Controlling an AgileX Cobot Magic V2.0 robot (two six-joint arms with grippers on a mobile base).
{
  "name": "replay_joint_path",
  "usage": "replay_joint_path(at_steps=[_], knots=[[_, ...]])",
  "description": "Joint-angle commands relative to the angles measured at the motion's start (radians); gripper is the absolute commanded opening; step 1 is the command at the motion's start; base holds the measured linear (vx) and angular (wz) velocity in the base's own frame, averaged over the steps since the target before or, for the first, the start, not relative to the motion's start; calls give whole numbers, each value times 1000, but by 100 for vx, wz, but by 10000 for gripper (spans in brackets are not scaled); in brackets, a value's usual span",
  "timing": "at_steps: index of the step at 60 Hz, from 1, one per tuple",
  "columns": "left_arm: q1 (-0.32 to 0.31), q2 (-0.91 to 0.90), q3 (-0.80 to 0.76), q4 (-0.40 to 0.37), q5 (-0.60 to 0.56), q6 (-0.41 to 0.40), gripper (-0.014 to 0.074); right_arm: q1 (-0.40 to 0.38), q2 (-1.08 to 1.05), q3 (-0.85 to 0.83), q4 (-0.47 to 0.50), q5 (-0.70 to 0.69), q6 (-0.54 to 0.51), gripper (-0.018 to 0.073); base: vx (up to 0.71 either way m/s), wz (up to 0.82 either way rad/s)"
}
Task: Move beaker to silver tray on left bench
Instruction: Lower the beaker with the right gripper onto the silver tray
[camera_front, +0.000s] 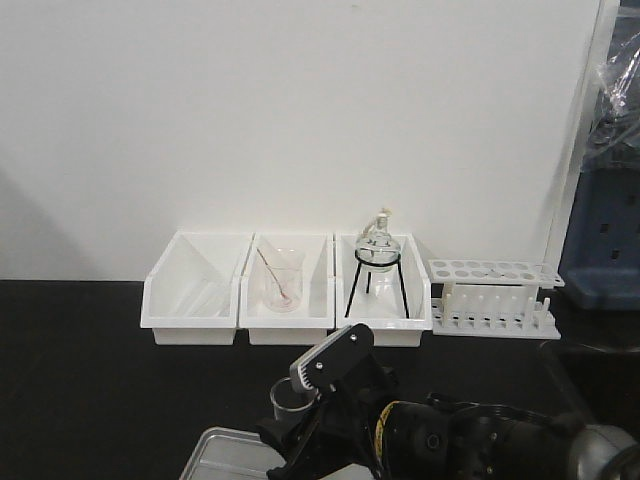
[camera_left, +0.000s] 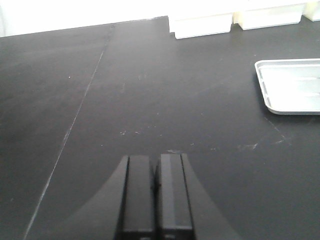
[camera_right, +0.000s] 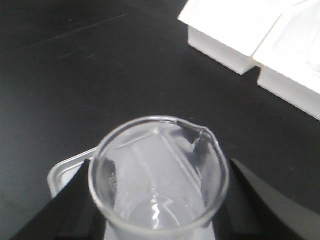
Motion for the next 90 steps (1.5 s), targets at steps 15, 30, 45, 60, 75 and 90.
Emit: replay_joint_path(at_steps=[15,30,45,60,75,90], knots=[[-5,-7,20,-3,-81,-2,1,-24,79,-111,206,-154,-284,-11,0,0],[-5,-7,20,-3,-81,-2,1,-24,205,-111,205,-214,-284,-11,0,0],[-5,-7,20,-3,-81,-2,1,-24,275,-111,206,-299,-271,-8,0,0],[-5,-7,20,-3,-81,-2,1,-24,322,-111,205,-300,-250,-3,0,0],[-5,-7,20,-3,-81,-2,1,-24,331,-110,201,-292,-250,10,0,0],[-5,-7,20,-3,-81,-2,1,-24,331,-110,202,-292,-246,91,0,0]])
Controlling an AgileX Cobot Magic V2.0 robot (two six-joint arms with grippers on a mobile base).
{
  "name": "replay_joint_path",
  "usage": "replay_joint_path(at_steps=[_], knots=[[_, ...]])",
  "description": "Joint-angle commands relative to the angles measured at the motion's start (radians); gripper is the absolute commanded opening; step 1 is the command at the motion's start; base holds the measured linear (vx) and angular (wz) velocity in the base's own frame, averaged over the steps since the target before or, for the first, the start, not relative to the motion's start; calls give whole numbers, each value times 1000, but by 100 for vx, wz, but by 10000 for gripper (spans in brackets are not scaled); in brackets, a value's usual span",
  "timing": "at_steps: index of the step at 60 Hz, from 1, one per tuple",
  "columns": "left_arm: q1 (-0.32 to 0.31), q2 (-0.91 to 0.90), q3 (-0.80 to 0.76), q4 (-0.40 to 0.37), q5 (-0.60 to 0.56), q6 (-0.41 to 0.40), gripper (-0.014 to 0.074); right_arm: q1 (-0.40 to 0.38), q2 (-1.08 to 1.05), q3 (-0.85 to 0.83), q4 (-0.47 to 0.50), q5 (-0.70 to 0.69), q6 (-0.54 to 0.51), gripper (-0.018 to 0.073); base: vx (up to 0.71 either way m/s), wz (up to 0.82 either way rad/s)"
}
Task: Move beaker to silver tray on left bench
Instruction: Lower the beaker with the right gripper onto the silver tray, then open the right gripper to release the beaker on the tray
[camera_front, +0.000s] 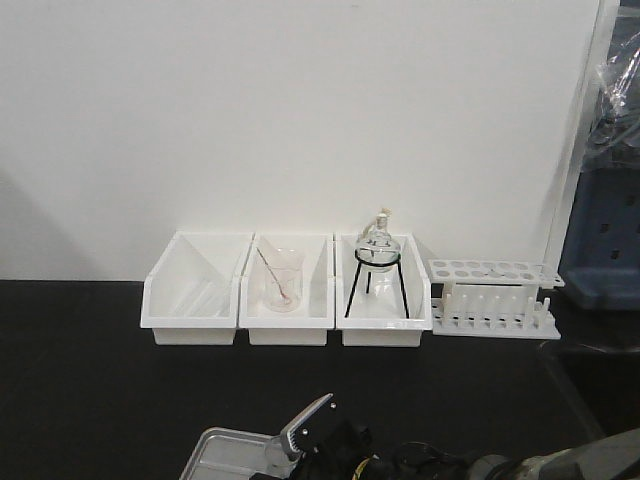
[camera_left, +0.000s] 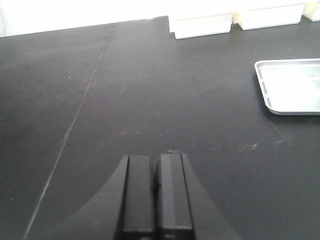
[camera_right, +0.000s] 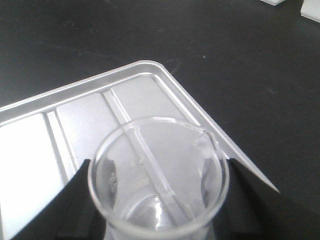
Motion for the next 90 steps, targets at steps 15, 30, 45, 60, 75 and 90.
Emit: replay_joint_path(at_steps=[15,30,45,60,75,90], knots=[[-5,-7,20,-3,-81,-2,1,-2,-49,-26,14,-56,4,326,0,0],[-5,-7,20,-3,-81,-2,1,-2,-93,-26,13,-56,4,600,0,0],[-5,-7,20,-3,-81,-2,1,-2,-141,-26,13,-56,9,652,0,0],[-5,-7,20,-3,-81,-2,1,-2,-243,-26,13,-55,21,606,0,0],[-5,-7,20,-3,-81,-2,1,-2,-436,-23,-82,30,151,517,0,0],[-5,-7,20,-3,-81,-2,1,-1,-658,-23,-410,96,508,402,0,0]])
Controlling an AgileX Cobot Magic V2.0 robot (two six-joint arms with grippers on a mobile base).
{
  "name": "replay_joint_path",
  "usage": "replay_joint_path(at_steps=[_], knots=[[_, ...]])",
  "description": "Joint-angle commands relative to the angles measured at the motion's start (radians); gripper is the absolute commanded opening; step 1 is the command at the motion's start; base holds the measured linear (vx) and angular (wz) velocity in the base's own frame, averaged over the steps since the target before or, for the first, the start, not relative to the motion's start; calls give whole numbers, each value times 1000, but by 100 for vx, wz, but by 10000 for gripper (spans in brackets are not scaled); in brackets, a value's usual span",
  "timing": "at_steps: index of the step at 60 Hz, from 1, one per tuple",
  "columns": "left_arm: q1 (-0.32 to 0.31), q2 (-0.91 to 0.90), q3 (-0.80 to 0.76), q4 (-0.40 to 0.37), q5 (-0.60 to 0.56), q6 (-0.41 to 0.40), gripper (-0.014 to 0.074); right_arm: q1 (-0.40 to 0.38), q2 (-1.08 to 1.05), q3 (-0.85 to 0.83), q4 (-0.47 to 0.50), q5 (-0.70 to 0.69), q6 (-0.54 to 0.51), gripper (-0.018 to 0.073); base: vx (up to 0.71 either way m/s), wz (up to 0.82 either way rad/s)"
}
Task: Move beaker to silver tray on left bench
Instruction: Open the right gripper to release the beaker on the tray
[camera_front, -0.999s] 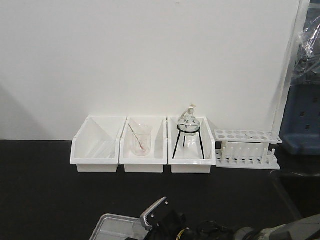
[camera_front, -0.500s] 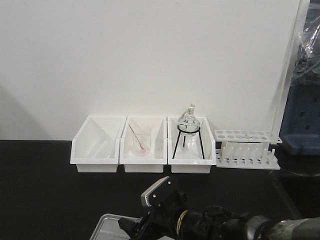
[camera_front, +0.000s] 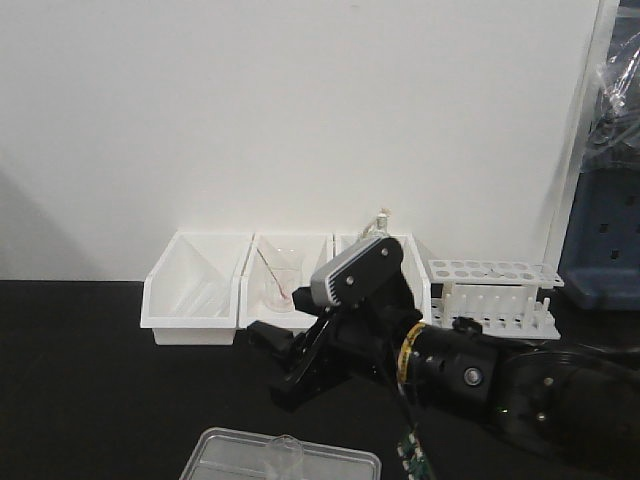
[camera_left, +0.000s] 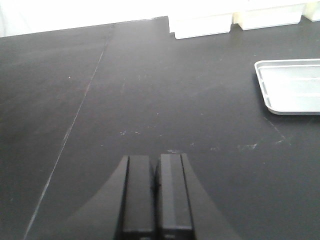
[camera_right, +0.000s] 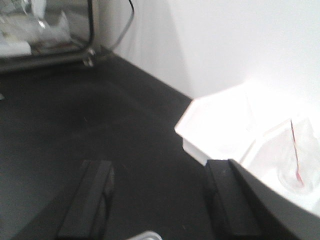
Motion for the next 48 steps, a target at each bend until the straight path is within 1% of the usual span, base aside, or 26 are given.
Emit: replay_joint_path(at_steps=[1,8,11,14,19,22,40,45,48], knots=[[-5,-7,20,-3,-81,-2,1,-1,-112,-26,-112,-45,163,397,0,0],[-5,-7,20,-3,-81,-2,1,-1,-184,-26,-365,-47,424,363,0,0],[-5,-7,20,-3,-81,-2,1,-1,-208,-26,-466,-47,500,353,0,0],[-5,-7,20,-3,-81,-2,1,-2,-223,-26,-532,-49,569,345,0,0],[-5,-7,20,-3,-81,-2,1,-2,-236,-26,-599,-52,629,332,0,0],[-5,-7,20,-3,-81,-2,1,-2,-236,-26,-613,-52,631,323,0,0],[-5,-7,20,-3,-81,-2,1,-2,-235,-26,-612,-51,630,276,0,0],[-5,-7,20,-3,-81,-2,1,-9,-235,-26,-609,-46,627,250,0,0],[-5,-7,20,-3,-81,-2,1,-25,-235,-26,-603,-83,627,219,0,0]])
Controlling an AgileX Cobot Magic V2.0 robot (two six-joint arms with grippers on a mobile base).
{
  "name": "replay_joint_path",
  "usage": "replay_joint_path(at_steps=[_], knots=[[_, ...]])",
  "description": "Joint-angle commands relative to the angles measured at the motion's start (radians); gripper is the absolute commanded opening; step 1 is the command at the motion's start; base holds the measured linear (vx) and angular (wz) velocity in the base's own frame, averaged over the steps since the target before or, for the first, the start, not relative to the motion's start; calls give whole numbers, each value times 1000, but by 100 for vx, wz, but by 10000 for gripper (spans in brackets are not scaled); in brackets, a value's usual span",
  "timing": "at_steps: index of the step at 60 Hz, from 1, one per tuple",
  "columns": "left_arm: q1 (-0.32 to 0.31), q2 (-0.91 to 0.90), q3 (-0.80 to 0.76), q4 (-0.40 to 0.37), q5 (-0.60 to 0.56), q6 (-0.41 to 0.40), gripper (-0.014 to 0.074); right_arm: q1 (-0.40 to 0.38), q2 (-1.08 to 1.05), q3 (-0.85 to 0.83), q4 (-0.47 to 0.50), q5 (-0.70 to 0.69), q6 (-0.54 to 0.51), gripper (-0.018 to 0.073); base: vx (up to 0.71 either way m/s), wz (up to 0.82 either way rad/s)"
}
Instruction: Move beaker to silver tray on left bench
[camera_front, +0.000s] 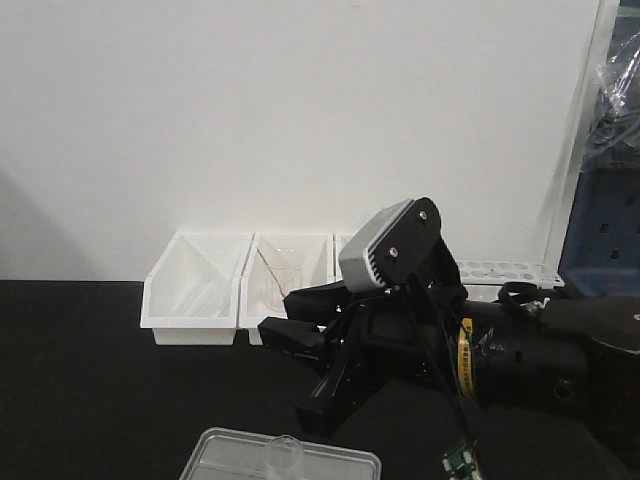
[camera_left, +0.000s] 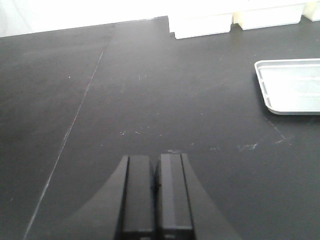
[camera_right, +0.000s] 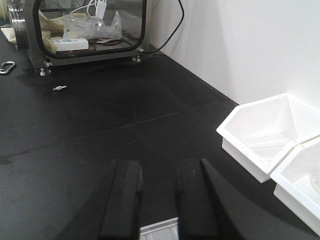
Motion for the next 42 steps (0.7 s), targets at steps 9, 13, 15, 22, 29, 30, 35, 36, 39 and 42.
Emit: replay_joint_path(at_steps=[9,13,15,22,29,30,35,36,39,42], knots=[[-5,-7,20,-3,-81,-2,1,-50,-71,-30,122,-142,0,113,0,0],[-5,-7,20,-3,-81,-2,1,-25,-119,-17,166,-149,-2,62,0,0],[-5,-7,20,-3,-81,-2,1,-15,-148,3,210,-142,-9,34,0,0],[-5,-7,20,-3,-81,-2,1,-5,-259,127,420,-28,-120,-17,0,0],[-5,-7,20,-3,-81,-2,1,-6,-436,311,743,167,-349,-15,0,0],[-5,-7,20,-3,-81,-2,1,-6,-460,331,775,189,-382,-15,0,0],[-5,-7,20,-3,-81,-2,1,-6,-601,434,977,314,-592,-15,0,0],[-5,-7,20,-3,-81,-2,1,-6,-624,449,1015,337,-630,-15,0,0],[-5,-7,20,-3,-81,-2,1,-10,-706,496,1152,450,-796,-15,0,0],[-5,-7,20,-3,-81,-2,1,-17,-794,533,1264,568,-957,-15,0,0]])
